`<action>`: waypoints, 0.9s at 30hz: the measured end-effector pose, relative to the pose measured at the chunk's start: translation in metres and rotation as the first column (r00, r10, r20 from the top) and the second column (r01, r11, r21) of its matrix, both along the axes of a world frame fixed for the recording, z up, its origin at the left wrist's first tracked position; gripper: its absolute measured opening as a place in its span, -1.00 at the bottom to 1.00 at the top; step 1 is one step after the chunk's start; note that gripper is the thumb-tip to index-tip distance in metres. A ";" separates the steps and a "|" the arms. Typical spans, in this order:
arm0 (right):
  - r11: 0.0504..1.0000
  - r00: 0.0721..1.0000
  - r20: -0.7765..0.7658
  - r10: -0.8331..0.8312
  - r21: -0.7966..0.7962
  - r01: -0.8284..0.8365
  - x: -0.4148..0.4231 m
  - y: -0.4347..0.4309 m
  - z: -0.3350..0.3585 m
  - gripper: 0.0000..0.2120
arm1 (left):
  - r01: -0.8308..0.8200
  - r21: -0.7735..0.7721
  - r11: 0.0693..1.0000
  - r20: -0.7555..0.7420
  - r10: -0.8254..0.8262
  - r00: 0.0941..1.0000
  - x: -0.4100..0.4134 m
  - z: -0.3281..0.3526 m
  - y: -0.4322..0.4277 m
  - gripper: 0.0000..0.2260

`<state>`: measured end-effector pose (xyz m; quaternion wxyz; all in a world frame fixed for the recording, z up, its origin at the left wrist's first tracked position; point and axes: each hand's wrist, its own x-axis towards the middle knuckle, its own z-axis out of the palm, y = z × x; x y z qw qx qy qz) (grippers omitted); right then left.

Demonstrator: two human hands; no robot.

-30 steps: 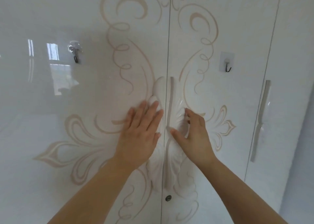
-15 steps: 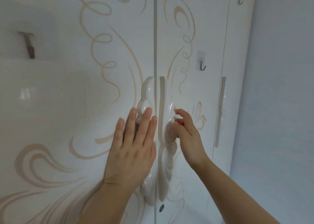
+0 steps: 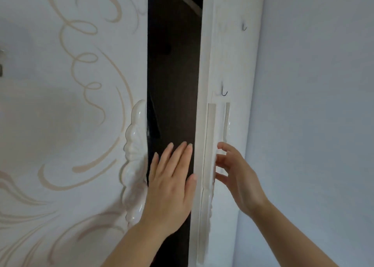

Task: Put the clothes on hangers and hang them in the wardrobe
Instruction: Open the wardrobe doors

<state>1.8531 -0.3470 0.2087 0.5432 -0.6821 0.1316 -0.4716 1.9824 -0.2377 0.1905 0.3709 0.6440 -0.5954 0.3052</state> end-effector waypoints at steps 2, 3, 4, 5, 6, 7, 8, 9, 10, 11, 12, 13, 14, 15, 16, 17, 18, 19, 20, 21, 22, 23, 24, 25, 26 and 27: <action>1.000 1.000 -0.004 0.020 0.021 -0.020 -0.024 -0.006 0.002 -0.71 | 0.169 0.023 0.985 -0.094 -0.167 0.981 -0.024 -0.004 -0.014 -0.54; 0.999 1.000 -0.004 0.025 0.041 -0.025 -0.037 -0.009 0.003 -0.65 | 0.228 0.019 0.974 -0.125 -0.224 0.967 -0.035 -0.007 -0.020 -0.54; 0.998 1.000 -0.011 0.029 0.056 -0.028 -0.049 -0.012 0.005 -0.59 | 0.274 0.007 0.962 -0.140 -0.271 0.952 -0.045 -0.008 -0.025 -0.53; 0.998 1.000 -0.025 0.019 0.061 -0.018 -0.062 -0.014 0.006 -0.55 | 0.312 0.000 0.950 -0.138 -0.309 0.941 -0.055 -0.008 -0.028 -0.52; 0.999 0.999 -0.044 -0.001 0.048 0.004 -0.075 -0.016 0.007 -0.52 | 0.343 -0.011 0.939 -0.130 -0.341 0.931 -0.066 -0.008 -0.033 -0.51; 0.999 0.997 -0.066 -0.041 0.011 0.042 -0.087 -0.017 0.009 -0.51 | 0.369 -0.019 0.929 -0.124 -0.369 0.921 -0.075 -0.008 -0.037 -0.50; 0.995 0.992 -0.079 -0.096 -0.042 0.092 -0.099 -0.018 0.012 -0.50 | 0.389 -0.017 0.921 -0.120 -0.389 0.914 -0.084 -0.009 -0.042 -0.50; 0.984 0.985 -0.081 -0.155 -0.103 0.147 -0.112 -0.019 0.016 -0.54 | 0.402 -0.006 0.916 -0.115 -0.400 0.909 -0.094 -0.009 -0.048 -0.50; 0.967 0.975 -0.072 -0.210 -0.160 0.197 -0.123 -0.020 0.021 -0.60 | 0.407 0.005 0.914 -0.109 -0.404 0.908 -0.104 -0.009 -0.054 -0.50; 0.947 0.965 -0.050 -0.257 -0.214 0.241 -0.134 -0.021 0.026 -0.66 | 0.404 0.013 0.915 -0.103 -0.401 0.910 -0.114 -0.009 -0.060 -0.50; 0.920 0.953 -0.017 -0.303 -0.265 0.288 -0.145 -0.022 0.033 -0.69 | 0.396 0.022 0.918 -0.098 -0.392 0.915 -0.124 -0.008 -0.067 -0.52; 0.887 0.937 0.017 -0.349 -0.317 0.336 -0.156 -0.023 0.039 -0.71 | 0.388 0.028 0.921 -0.090 -0.384 0.919 -0.135 -0.007 -0.074 -0.53; 0.841 0.915 0.047 -0.400 -0.378 0.387 -0.167 -0.025 0.046 -0.73 | 0.392 0.025 0.920 -0.084 -0.388 0.918 -0.145 -0.005 -0.082 -0.54; 0.777 0.887 0.066 -0.457 -0.456 0.434 -0.177 -0.027 0.053 -0.74 | 0.409 0.018 0.912 -0.076 -0.407 0.910 -0.155 -0.003 -0.090 -0.55; 0.690 0.851 0.079 -0.519 -0.550 0.471 -0.185 -0.029 0.060 -0.73 | 0.431 0.010 0.902 -0.063 -0.430 0.901 -0.165 0.000 -0.097 -0.57; 0.580 0.807 0.095 -0.583 -0.647 0.495 -0.193 -0.031 0.067 -0.70 | 0.449 0.001 0.893 -0.047 -0.449 0.892 -0.176 0.003 -0.104 -0.58; 0.459 0.755 0.120 -0.644 -0.729 0.508 -0.200 -0.036 0.072 -0.66 | 0.458 -0.020 0.889 -0.031 -0.459 0.888 -0.185 0.005 -0.112 -0.58; 0.341 0.699 0.152 -0.698 -0.789 0.512 -0.206 -0.040 0.076 -0.63 | 0.456 -0.051 0.888 -0.011 -0.457 0.889 -0.195 0.007 -0.121 -0.57; 0.235 0.644 0.184 -0.743 -0.829 0.507 -0.210 -0.046 0.079 -0.61 | 0.443 -0.074 0.894 0.009 -0.443 0.896 -0.203 0.006 -0.131 -0.57; 0.143 0.596 0.213 -0.774 -0.859 0.492 -0.213 -0.051 0.081 -0.60 | 0.427 -0.076 0.901 0.019 -0.426 0.904 -0.211 0.005 -0.141 -0.57; 0.063 0.559 0.236 -0.795 -0.884 0.462 -0.215 -0.057 0.083 -0.59 | 0.416 -0.065 0.907 0.021 -0.415 0.909 -0.218 0.004 -0.150 -0.56; 0.001 0.534 0.246 -0.809 -0.908 0.420 -0.216 -0.064 0.085 -0.58 | 0.408 -0.044 0.912 0.025 -0.407 0.913 -0.223 0.002 -0.159 -0.53; -0.040 0.518 0.243 -0.820 -0.928 0.371 -0.216 -0.071 0.086 -0.56 | 0.400 -0.012 0.916 0.030 -0.399 0.916 -0.227 0.000 -0.168 -0.50; -0.066 0.506 0.230 -0.832 -0.945 0.320 -0.216 -0.080 0.087 -0.55 | 0.391 0.030 0.920 0.036 -0.392 0.919 -0.229 -0.004 -0.177 -0.46; -0.080 0.492 0.211 -0.845 -0.959 0.272 -0.215 -0.089 0.088 -0.53 | 0.378 0.073 0.923 0.045 -0.382 0.923 -0.230 -0.008 -0.187 -0.43; -0.082 0.475 0.186 -0.860 -0.970 0.230 -0.213 -0.099 0.089 -0.52 | 0.355 0.112 0.928 0.058 -0.362 0.930 -0.228 -0.013 -0.197 -0.40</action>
